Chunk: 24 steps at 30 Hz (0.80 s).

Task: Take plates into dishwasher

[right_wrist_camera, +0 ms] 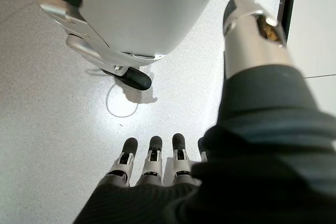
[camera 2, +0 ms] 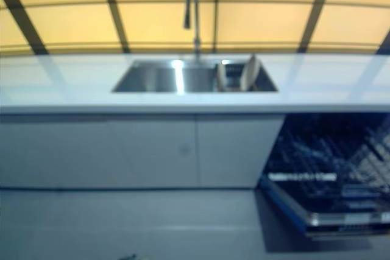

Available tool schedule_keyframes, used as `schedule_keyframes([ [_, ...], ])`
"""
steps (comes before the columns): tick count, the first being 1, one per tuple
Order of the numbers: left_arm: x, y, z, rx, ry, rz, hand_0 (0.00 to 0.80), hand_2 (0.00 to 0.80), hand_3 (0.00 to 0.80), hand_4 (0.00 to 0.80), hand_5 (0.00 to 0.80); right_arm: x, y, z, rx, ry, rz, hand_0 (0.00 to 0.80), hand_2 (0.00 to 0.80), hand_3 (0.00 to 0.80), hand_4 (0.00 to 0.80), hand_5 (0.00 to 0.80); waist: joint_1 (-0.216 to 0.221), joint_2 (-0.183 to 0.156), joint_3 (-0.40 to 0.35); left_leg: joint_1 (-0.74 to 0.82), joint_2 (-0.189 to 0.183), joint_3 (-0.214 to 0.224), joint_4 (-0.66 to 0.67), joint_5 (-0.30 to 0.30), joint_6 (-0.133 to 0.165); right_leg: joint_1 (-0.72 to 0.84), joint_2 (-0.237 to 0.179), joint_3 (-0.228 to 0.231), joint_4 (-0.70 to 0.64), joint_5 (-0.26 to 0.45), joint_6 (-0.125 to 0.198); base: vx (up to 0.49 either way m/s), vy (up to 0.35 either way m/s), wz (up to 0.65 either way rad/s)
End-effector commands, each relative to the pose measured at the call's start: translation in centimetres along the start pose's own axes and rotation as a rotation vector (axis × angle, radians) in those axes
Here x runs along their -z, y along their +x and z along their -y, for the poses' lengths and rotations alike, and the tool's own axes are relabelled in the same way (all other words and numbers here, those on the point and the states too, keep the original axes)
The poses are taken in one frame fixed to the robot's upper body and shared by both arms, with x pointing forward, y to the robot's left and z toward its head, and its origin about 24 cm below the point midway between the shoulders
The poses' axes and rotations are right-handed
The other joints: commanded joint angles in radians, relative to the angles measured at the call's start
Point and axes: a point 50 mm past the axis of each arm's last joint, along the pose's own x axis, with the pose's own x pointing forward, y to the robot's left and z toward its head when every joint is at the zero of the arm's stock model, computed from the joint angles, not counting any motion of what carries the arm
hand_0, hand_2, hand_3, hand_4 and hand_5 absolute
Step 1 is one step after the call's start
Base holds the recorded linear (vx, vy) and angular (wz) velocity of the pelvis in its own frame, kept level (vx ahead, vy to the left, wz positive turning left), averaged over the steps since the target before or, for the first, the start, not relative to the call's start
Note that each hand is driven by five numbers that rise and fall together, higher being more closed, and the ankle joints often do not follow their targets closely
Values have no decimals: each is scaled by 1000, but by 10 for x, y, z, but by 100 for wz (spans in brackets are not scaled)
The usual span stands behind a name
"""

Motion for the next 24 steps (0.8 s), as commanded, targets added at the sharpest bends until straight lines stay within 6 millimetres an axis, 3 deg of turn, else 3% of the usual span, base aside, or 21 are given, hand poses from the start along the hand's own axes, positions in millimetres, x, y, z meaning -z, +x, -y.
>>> schedule_keyframes([
  [1,-15,4,0,-6,20,22,0,0,0,0,0,-32,3,-7,-48,-45,115,0,0,0,0,0,-12,-42,23,2,-101,10,-2,-74,111,35,29,35,3,-79,8,0,0,0],
  [2,-15,3,0,-6,23,22,0,0,0,0,0,-43,1,-7,-77,-57,182,0,0,0,0,0,-11,-42,25,4,-101,9,-2,-73,111,37,28,33,3,-78,7,0,0,0],
  [4,-14,3,-1,-10,29,25,0,0,0,0,0,-86,-7,-15,-203,-67,352,0,0,0,0,0,-13,-47,30,3,-102,7,-2,-71,110,36,28,34,3,-75,5,0,0,0],
  [6,-8,1,-4,-22,27,26,0,0,0,0,0,-139,-38,-36,-396,-103,581,0,0,0,0,0,-25,-53,31,-3,-101,12,-2,-68,109,29,29,38,3,-73,3,-7,-3,-2],
  [9,-3,-2,-8,-30,24,27,0,0,0,0,0,-162,-68,-47,-560,-133,788,0,0,0,0,0,-37,-57,31,-9,-101,17,-2,-65,108,22,30,42,3,-72,3,0,0,0],
  [10,1,-3,-10,-32,25,28,0,0,0,0,0,-184,-102,-46,-689,-146,982,0,0,0,0,0,-46,-58,30,-12,-102,23,-2,-66,108,18,30,45,3,-73,5,0,0,0],
  [12,4,-4,-11,-32,28,28,0,0,0,0,0,-208,-148,-45,-850,-140,1216,0,0,0,0,0,-51,-57,28,-13,-102,31,-2,-69,108,15,31,50,3,-76,8,0,0,0],
  [13,5,-4,-11,-30,33,28,0,0,0,0,0,-219,-173,-44,-933,-143,1350,0,0,0,0,0,-53,-57,26,-13,-102,36,-2,-71,107,13,30,53,3,-76,11,0,0,0],
  [14,5,-4,-11,-29,34,28,0,0,0,0,0,-221,-180,-43,-945,-151,1397,0,0,0,0,0,-52,-56,26,-13,-102,37,-2,-71,107,13,30,53,3,-77,12,-6,33,-3],
  [15,3,-4,-9,-25,39,27,0,0,0,0,0,-236,-215,-41,-1010,-136,1561,0,0,0,0,0,-51,-53,22,-15,-101,39,-2,-74,107,10,28,54,3,-76,15,-3,45,-2],
  [16,2,-3,-8,-21,45,26,0,0,0,0,0,-245,-236,-39,-1057,-113,1666,0,0,0,0,0,-48,-50,20,-15,-101,40,-2,-77,107,8,26,54,3,-77,16,0,60,0],
  [22,4,-2,-2,8,75,13,0,0,0,0,0,-280,-310,-21,-1143,102,2013,0,0,0,0,0,-27,-35,6,-13,-104,43,-2,-83,114,8,17,46,3,-76,16,21,59,-1],
  [24,5,-2,0,16,85,5,0,0,0,0,0,-285,-326,-16,-1147,155,2081,0,0,0,0,0,-22,-33,4,-13,-105,46,-2,-84,117,8,13,41,3,-75,15,32,74,1],
])
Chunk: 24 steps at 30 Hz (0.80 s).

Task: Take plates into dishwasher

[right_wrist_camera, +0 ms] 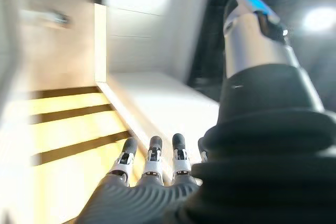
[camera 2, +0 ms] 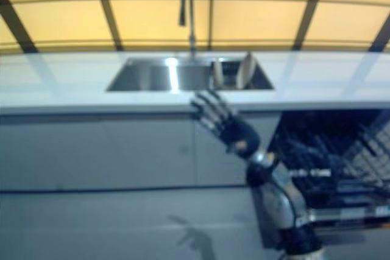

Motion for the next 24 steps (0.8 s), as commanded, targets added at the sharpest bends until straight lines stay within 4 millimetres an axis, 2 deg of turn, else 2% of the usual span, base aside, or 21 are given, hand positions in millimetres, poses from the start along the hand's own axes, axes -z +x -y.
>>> schedule_keyframes([
  [1,-16,5,-7,-3,73,13,0,0,0,0,0,-44,26,-5,-12,-17,290,0,0,0,0,0,4,-25,-1,-11,-90,40,2,-89,120,15,25,32,2,-76,-1,35,84,1],
  [2,-15,5,-6,-1,78,8,0,0,0,0,0,-54,32,-7,2,-71,333,0,0,0,0,0,6,-25,-4,-11,-91,40,2,-89,122,15,23,31,2,-75,-1,25,60,1],
  [3,-15,5,-6,-1,79,8,0,0,0,0,0,-55,32,-7,7,-75,338,0,0,0,0,0,6,-24,-3,-11,-91,40,2,-89,122,15,23,31,2,-75,-1,31,68,0],
  [5,-16,5,-6,1,89,4,0,0,0,0,0,-75,37,-5,89,-163,444,0,0,0,0,0,7,-26,-6,-11,-93,39,2,-90,123,16,21,30,2,-75,-1,37,73,0],
  [6,-16,5,-6,2,96,2,0,0,0,0,0,-97,36,2,270,-357,551,0,0,0,0,0,7,-26,-10,-12,-95,35,2,-90,122,17,19,29,2,-73,0,49,86,0],
  [7,-16,6,-5,3,97,3,0,0,0,0,0,-103,38,4,334,-419,568,0,0,0,0,0,7,-25,-9,-11,-95,34,2,-91,122,18,18,29,2,-72,1,63,106,1],
  [9,-19,6,-3,3,95,6,0,0,0,0,0,-115,36,14,572,-711,566,0,0,0,0,0,4,-23,-10,-10,-98,30,2,-92,124,19,15,29,2,-68,4,51,94,1],
  [11,-20,6,-3,1,88,11,0,0,0,0,0,-123,31,19,648,-826,550,0,0,0,0,0,-1,-20,-10,-12,-100,29,2,-92,129,18,13,32,2,-65,6,39,96,-2],
  [15,-22,6,-3,-2,76,18,0,0,0,0,0,-128,24,18,652,-870,498,0,0,0,0,0,-8,-15,-3,-13,-105,27,2,-93,140,9,7,36,19,-67,10,34,106,-10],
  [18,-26,7,-4,-3,84,19,0,0,0,0,0,-127,25,17,645,-884,492,0,0,0,0,0,-10,-8,11,-12,-109,19,2,-92,157,-22,-6,30,105,-86,15,30,149,-8],
  [21,-31,8,-7,-7,101,29,0,0,0,0,0,-125,31,16,631,-903,488,0,0,0,0,0,-11,0,40,-11,-117,-1,3,-78,177,-94,-36,16,288,-83,18,-4,185,-2],
  [24,-37,8,-8,1,130,40,0,0,0,0,0,-126,35,19,628,-934,465,0,0,0,0,0,-11,5,69,-24,-141,-34,39,-80,195,-179,-92,12,531,-49,-3,10,220,-7],
])
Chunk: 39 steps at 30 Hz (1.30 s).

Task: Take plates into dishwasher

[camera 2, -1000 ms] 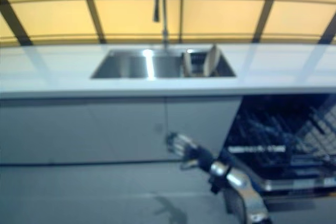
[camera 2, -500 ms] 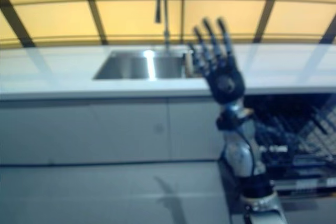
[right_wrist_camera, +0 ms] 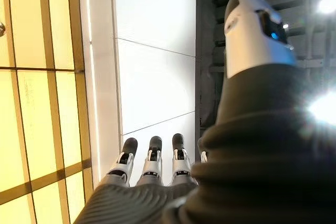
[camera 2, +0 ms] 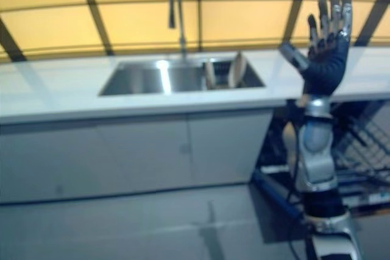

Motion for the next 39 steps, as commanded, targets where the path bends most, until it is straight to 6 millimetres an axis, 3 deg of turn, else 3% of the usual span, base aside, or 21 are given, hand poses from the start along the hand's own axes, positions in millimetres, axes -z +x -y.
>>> schedule_keyframes([
  [1,-21,4,-11,-9,93,21,0,0,0,0,0,-22,24,-3,-15,-35,121,0,0,0,0,0,18,-9,62,-14,-128,-56,49,-87,157,-119,-82,-9,463,-20,-45,52,220,-2],
  [3,-23,4,-11,-8,114,11,0,0,0,0,0,-20,28,-1,-19,-71,104,0,0,0,0,0,19,-17,74,-12,-154,-70,66,-97,168,-191,-128,-2,637,32,-33,64,191,0],
  [6,-20,3,-16,-21,121,-18,0,0,0,0,0,-18,38,2,-34,-97,69,0,0,0,0,0,29,-24,80,-8,-158,-50,82,-112,166,-255,-131,4,672,48,-14,106,56,23],
  [10,-17,3,-21,-32,135,-42,0,0,0,0,0,-13,48,3,-51,-97,18,0,0,0,0,0,38,-27,84,-14,-133,-16,149,-158,141,-221,-35,-6,345,15,0,190,-99,-7],
  [11,-17,3,-21,-32,136,-42,0,0,0,0,0,-13,48,3,-52,-96,14,0,0,0,0,0,39,-25,85,-14,-130,-14,154,-161,140,-217,-30,-6,328,17,-1,216,-126,-19],
  [14,-10,2,-19,-37,135,-61,0,0,0,0,0,-9,50,4,-75,-89,-27,0,0,0,0,0,42,-35,76,-1,-131,-8,197,-194,116,-163,41,50,-125,91,26,403,-242,-15],
  [16,-11,3,-19,-37,137,-65,0,0,0,0,0,-10,51,6,-79,-96,-41,0,0,0,0,0,48,-35,83,9,-130,-4,216,-205,118,-212,38,91,-150,100,28,361,-187,-8],
  [19,-12,2,-23,-45,147,-53,0,0,0,0,0,-11,48,6,-73,-94,-49,0,0,0,0,0,58,-33,100,29,-117,-10,276,-271,128,-228,18,87,-150,153,22,507,-277,0],
  [20,-12,1,-26,-53,149,-49,0,0,0,0,0,-9,47,5,-68,-91,-55,0,0,0,0,0,63,-36,96,33,-110,-10,307,-301,128,-210,10,79,-141,143,17,628,-375,2],
  [22,-7,-1,-32,-69,124,-50,0,0,0,0,0,-3,47,0,-70,-80,-73,0,0,0,0,0,73,-34,82,59,-79,16,374,-325,96,-176,0,4,-75,113,29,734,-407,3],
  [24,2,-3,-31,-55,104,-63,0,0,0,0,0,4,45,-9,-97,-67,-115,0,0,0,0,0,86,-4,38,110,-29,68,447,-179,26,-136,24,-66,-20,56,15,804,-401,-4],
  [25,5,-4,-31,-49,92,-63,0,0,0,0,0,7,43,-14,-111,-55,-131,0,0,0,0,0,85,7,23,101,-1,97,534,-80,-8,-109,43,-76,-26,36,-9,563,-302,1],
  [26,7,-4,-30,-45,84,-62,0,0,0,0,0,9,42,-16,-118,-52,-138,0,0,0,0,0,86,11,17,90,10,112,587,-40,-21,-94,52,-76,-33,28,-21,631,-430,29],
  [27,10,-5,-28,-48,50,-42,0,0,0,0,0,14,38,-20,-154,-47,-152,0,0,0,0,0,85,30,8,-14,61,139,875,78,-67,-29,101,-79,-68,-4,-75,530,-442,29],
  [28,10,-5,-27,-50,40,-26,0,0,0,0,0,15,35,-21,-159,-38,-152,0,0,0,0,0,83,36,11,-91,96,146,999,107,-79,-6,118,-93,-70,-27,-101,536,-528,15],
  [29,4,-5,-27,-48,31,3,0,0,0,0,0,16,32,-21,-158,-30,-154,0,0,0,0,0,83,39,24,-195,135,129,1136,93,-75,26,132,-112,-77,-41,-132,281,-355,-18],
  [30,-1,-4,-26,-44,25,19,0,0,0,0,0,16,31,-20,-158,-29,-156,0,0,0,0,0,81,32,36,-257,137,105,1180,70,-70,46,127,-126,-75,-48,-139,266,-300,-15],
  [32,-12,-1,-20,-33,37,53,0,0,0,0,0,16,31,-22,-164,-44,-149,0,0,0,0,0,90,-3,65,-326,98,79,1132,11,-43,85,97,-130,-92,-39,-130,248,-210,7],
  [35,-20,0,-19,-29,61,72,0,0,0,0,0,11,39,-29,-166,-65,-139,0,0,0,0,0,91,-50,79,-305,74,115,852,-55,-18,117,72,-125,-111,-54,-125,279,-141,13],
  [37,-25,1,-20,-23,77,70,0,0,0,0,0,9,46,-32,-157,-69,-144,0,0,0,0,0,87,-80,78,-261,35,118,623,-49,-13,122,52,-103,-115,-61,-117,279,-34,5],
  [39,-28,2,-18,-17,83,65,0,0,0,0,0,12,47,-34,-156,-83,-158,0,0,0,0,0,84,-94,72,-248,-12,43,374,-1,-21,120,51,-56,-123,-54,-109,252,12,6],
])
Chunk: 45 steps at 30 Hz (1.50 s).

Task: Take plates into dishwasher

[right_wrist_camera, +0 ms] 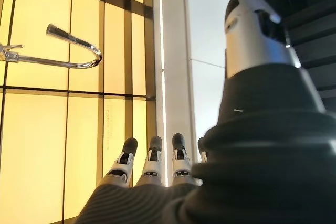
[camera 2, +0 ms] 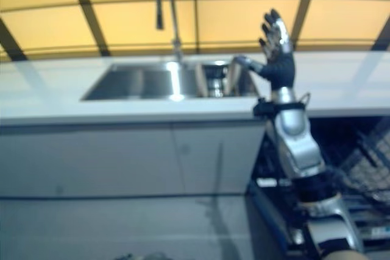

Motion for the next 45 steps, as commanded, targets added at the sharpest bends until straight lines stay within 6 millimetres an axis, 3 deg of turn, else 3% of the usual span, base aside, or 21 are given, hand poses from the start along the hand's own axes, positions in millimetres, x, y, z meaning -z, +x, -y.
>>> schedule_keyframes([
  [1,-21,6,8,30,67,26,0,0,0,0,0,-33,22,6,23,-40,120,0,0,0,0,0,28,-34,9,88,-66,-86,-285,95,34,12,-7,67,-110,62,59,239,19,5],
  [3,-17,6,12,28,63,17,0,0,0,0,0,-31,21,6,22,-43,116,0,0,0,0,0,25,-36,4,83,-61,-141,-472,180,27,8,0,90,-107,60,53,233,38,2],
  [5,-11,5,15,21,47,8,0,0,0,0,0,-30,21,6,9,-34,117,0,0,0,0,0,14,-31,5,72,-43,-148,-558,217,22,10,9,109,-90,47,47,265,92,-9],
  [9,0,3,16,18,4,-11,0,0,0,0,0,-32,19,11,-21,-32,117,0,0,0,0,0,-2,-26,0,59,-29,-145,-578,234,22,41,4,122,-71,10,50,364,193,-18],
  [12,5,3,16,14,-9,-39,0,0,0,0,0,-33,18,17,-17,-35,111,0,0,0,0,0,-10,-28,-19,87,-33,-95,-542,157,40,75,-24,97,-54,-28,63,542,336,-22],
  [15,1,4,14,13,-4,-33,0,0,0,0,0,-29,9,27,19,-28,97,0,0,0,0,0,-10,-32,-39,93,-71,-84,-479,79,73,95,-59,64,10,-68,96,520,366,-5],
  [17,-2,5,12,13,1,-22,0,0,0,0,0,-28,4,31,39,-23,97,0,0,0,0,0,-9,-34,-46,100,-91,-92,-471,63,94,75,-81,48,79,-49,117,449,378,-6],
  [18,-7,6,12,19,18,-11,0,0,0,0,0,-25,-1,36,64,-18,95,0,0,0,0,0,-12,-35,-48,121,-123,-110,-473,50,127,34,-123,32,226,24,140,396,375,6],
  [19,-9,6,12,21,27,-9,0,0,0,0,0,-24,-3,37,72,-18,93,0,0,0,0,0,-14,-38,-50,127,-137,-115,-476,47,140,17,-141,30,282,45,145,545,517,25],
  [22,-16,8,12,31,56,-3,0,0,0,0,0,-18,-10,41,95,-18,76,0,0,0,0,0,-25,-44,-46,189,-205,-126,-493,20,198,-136,-260,37,688,212,172,389,455,32],
  [23,-17,8,12,28,62,-4,0,0,0,0,0,-17,-11,41,93,-18,70,0,0,0,0,0,-31,-41,-40,213,-219,-122,-501,10,209,-193,-293,43,801,218,173,204,325,10],
  [25,-21,8,9,19,77,-7,0,0,0,0,0,-14,-9,40,84,-25,59,0,0,0,0,0,-29,-33,-31,251,-223,-99,-524,10,215,-269,-296,54,844,200,175,223,251,5],
  [27,-23,8,6,13,81,-7,0,0,0,0,0,-14,-6,40,84,-30,53,0,0,0,0,0,-22,-17,-26,270,-206,-91,-545,23,207,-294,-260,46,768,158,167,200,111,0],
  [28,-25,8,3,10,88,-3,0,0,0,0,0,-16,-2,43,95,-31,53,0,0,0,0,0,-14,1,-22,287,-182,-88,-567,35,194,-302,-211,27,642,111,158,195,-5,-3],
  [30,-28,8,0,3,98,-3,0,0,0,0,0,-18,1,46,105,-22,58,0,0,0,0,0,-8,19,-17,299,-150,-79,-578,30,179,-285,-164,3,455,98,160,218,-55,-8],
  [31,-29,8,-3,-3,98,-7,0,0,0,0,0,-17,1,46,106,-14,56,0,0,0,0,0,-4,24,-12,303,-133,-68,-578,25,165,-259,-121,-8,268,113,171,143,-86,-12],
  [32,-29,8,-3,-4,98,-8,0,0,0,0,0,-17,1,45,106,-14,57,0,0,0,0,0,-4,24,-11,303,-131,-67,-578,24,163,-258,-112,-5,233,119,174,168,-117,-15],
  [35,-28,8,-2,-10,103,-15,0,0,0,0,0,-16,-1,42,103,-1,47,0,0,0,0,0,-9,17,-1,303,-134,-83,-578,15,153,-260,-45,79,-61,186,197,194,-134,-16],
  [38,-27,8,-3,-12,108,-18,0,0,0,0,0,-15,-2,41,110,10,32,0,0,0,0,0,-10,22,15,322,-133,-105,-578,7,159,-289,-34,123,-104,198,193,247,-164,-5],
  [45,-15,4,-17,-46,63,-47,0,0,0,0,0,-3,-5,33,104,29,-10,0,0,0,0,0,-16,11,-17,351,-109,-88,-476,-80,139,-190,-39,120,-51,148,178,385,-314,28],
])
